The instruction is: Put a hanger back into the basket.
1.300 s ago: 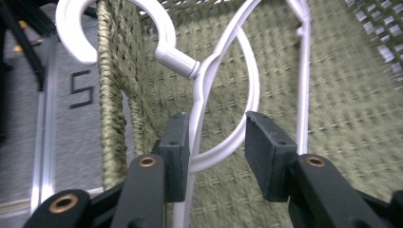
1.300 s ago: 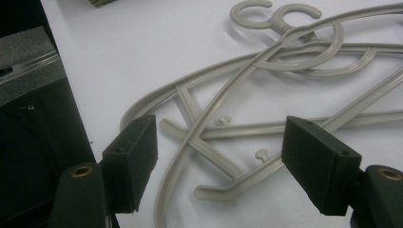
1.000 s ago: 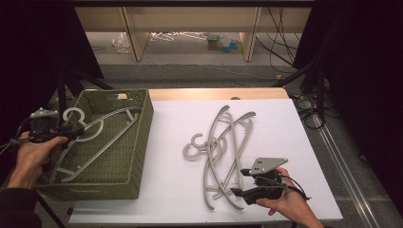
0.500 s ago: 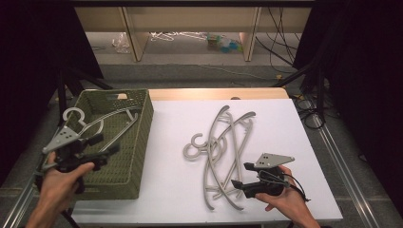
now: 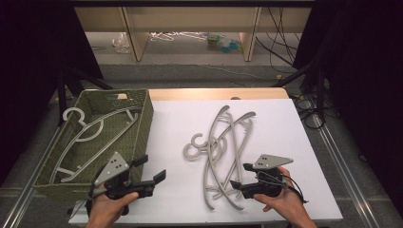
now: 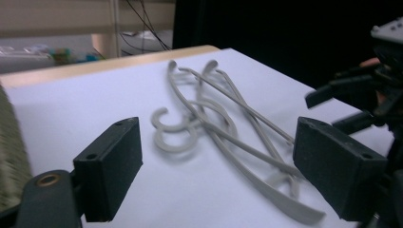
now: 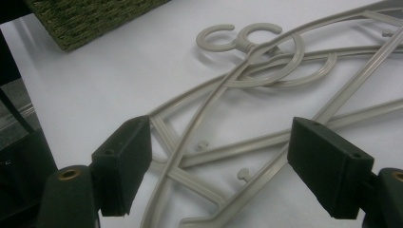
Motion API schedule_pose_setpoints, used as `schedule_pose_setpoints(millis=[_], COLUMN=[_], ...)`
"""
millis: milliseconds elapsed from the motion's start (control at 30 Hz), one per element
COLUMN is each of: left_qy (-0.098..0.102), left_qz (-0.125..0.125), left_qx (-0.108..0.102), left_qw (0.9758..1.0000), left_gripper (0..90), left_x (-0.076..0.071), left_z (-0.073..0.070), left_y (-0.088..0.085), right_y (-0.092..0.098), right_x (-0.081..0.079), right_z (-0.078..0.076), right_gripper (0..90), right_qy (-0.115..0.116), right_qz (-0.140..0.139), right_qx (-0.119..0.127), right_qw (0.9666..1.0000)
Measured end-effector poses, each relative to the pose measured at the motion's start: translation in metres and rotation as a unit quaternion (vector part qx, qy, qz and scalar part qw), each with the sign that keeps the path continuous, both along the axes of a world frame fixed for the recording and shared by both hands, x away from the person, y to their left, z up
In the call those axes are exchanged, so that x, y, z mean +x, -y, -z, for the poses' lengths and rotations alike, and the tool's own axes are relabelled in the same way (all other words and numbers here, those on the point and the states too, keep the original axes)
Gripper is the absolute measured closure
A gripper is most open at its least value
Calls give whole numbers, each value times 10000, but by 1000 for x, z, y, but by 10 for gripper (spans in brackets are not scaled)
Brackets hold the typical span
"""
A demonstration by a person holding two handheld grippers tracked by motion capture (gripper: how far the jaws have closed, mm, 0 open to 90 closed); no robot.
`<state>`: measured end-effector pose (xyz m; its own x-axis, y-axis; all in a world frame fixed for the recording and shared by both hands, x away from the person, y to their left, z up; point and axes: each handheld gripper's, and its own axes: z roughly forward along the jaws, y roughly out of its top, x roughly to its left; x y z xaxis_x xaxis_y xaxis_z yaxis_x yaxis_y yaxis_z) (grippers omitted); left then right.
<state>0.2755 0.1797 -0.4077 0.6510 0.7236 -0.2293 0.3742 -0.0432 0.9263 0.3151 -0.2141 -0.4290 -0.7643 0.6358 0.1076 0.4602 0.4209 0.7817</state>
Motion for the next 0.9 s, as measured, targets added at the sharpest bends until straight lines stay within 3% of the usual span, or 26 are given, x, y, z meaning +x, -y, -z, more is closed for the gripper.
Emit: schedule_pose_setpoints(millis=[67, 100, 267, 300, 367, 400, 467, 500, 600, 700, 733, 800, 900], left_qy=[-33, 48, 40, 150, 155, 56, 76, 150, 144, 179, 152, 103, 79], left_qz=[114, 94, 187, 330, 338, 227, 288, 277, 344, 381, 354, 375, 364], left_qx=[27, 271, 147, 206, 220, 110, 182, 355, 311, 321, 329, 278, 366], left_qw=[9999, 9996, 9997, 9991, 9991, 9997, 9994, 9989, 9988, 9986, 9987, 9989, 9986], left_gripper=[161, 162, 162, 162, 161, 161, 161, 161, 161, 162, 161, 162, 163], left_x=[-2, -7, -13, -13, -14, -15, -14, -14, -13, -12, -13, -13, -14], left_z=[4, 6, 10, 13, 15, 17, 21, 23, 24, 27, 27, 30, 29], left_y=[3, 7, 9, 8, 8, 10, 10, 10, 11, 13, 13, 14, 14], right_y=[-2, -3, -9, -13, -14, -17, -25, -27, -34, -46, -51, -58, -72], right_x=[1, 1, 1, 2, 3, 5, 9, 11, 14, 18, 21, 25, 39], right_z=[2, 3, 5, 5, 6, 7, 12, 14, 18, 20, 22, 24, 31], right_gripper=[239, 239, 239, 238, 238, 237, 236, 236, 243, 265, 283, 317, 357], right_qy=[-12, -43, -8, -13, -57, -41, -172, -188, -177, -244, -167, -235, -419], right_qz=[-43, -16, -102, -75, -77, -83, -64, -68, -49, -106, -108, -90, -18], right_qx=[-24, -46, -113, -139, -168, -198, -310, -323, -382, -556, -650, -790, -1078], right_qw=[10000, 10000, 9999, 9999, 9998, 9998, 9994, 9993, 9991, 9981, 9977, 9966, 9933])
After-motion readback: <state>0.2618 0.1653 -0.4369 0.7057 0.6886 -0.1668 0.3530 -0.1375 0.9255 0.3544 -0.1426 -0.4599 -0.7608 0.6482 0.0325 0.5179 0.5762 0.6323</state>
